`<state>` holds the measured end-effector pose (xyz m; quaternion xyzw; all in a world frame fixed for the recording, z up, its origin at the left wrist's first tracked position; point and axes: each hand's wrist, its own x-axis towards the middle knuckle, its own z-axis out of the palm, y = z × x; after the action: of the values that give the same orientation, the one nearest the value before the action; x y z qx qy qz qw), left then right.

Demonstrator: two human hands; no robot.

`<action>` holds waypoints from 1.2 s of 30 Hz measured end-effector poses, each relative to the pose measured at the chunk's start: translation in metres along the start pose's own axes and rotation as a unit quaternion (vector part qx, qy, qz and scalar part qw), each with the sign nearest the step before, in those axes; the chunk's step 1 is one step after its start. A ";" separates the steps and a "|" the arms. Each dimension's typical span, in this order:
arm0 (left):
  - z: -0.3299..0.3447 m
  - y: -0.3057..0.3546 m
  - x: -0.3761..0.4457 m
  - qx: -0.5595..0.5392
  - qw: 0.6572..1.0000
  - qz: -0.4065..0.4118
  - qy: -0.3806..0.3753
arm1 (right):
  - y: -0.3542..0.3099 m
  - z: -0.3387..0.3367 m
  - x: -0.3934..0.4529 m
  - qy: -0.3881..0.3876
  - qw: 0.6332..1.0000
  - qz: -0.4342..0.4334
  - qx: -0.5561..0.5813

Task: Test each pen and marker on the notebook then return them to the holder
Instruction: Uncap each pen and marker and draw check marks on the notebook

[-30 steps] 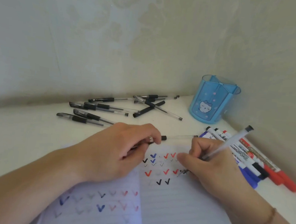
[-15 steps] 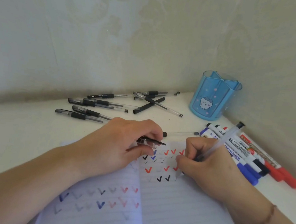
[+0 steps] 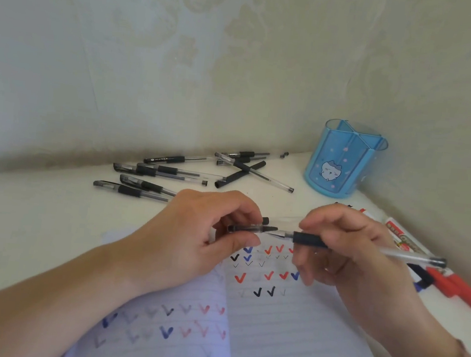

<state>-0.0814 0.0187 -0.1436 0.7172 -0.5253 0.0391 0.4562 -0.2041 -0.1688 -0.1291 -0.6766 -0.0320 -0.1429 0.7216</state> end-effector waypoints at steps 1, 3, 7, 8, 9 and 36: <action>0.000 0.001 0.000 -0.008 1.000 -0.002 0.002 | 0.001 0.001 0.000 0.004 1.000 0.003 0.000; 0.000 0.002 0.000 -0.017 1.000 0.000 0.006 | 0.002 0.001 0.002 -0.002 1.000 0.005 -0.006; -0.002 0.003 0.000 0.004 1.000 0.008 0.006 | 0.001 0.001 0.001 0.009 1.000 -0.003 -0.004; -0.002 0.003 0.000 0.009 1.000 0.010 0.006 | 0.001 0.001 0.001 0.019 1.000 -0.005 0.000; -0.002 0.003 0.001 0.011 1.000 0.012 0.005 | 0.001 0.000 0.001 0.026 1.000 -0.008 0.001; -0.007 -0.013 0.003 0.121 0.990 -0.069 0.001 | -0.034 -0.031 0.002 0.189 0.937 -0.073 -0.284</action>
<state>-0.0665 0.0223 -0.1462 0.8017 -0.4656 0.0715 0.3680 -0.2153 -0.2012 -0.0983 -0.8096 0.0978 -0.3235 0.4798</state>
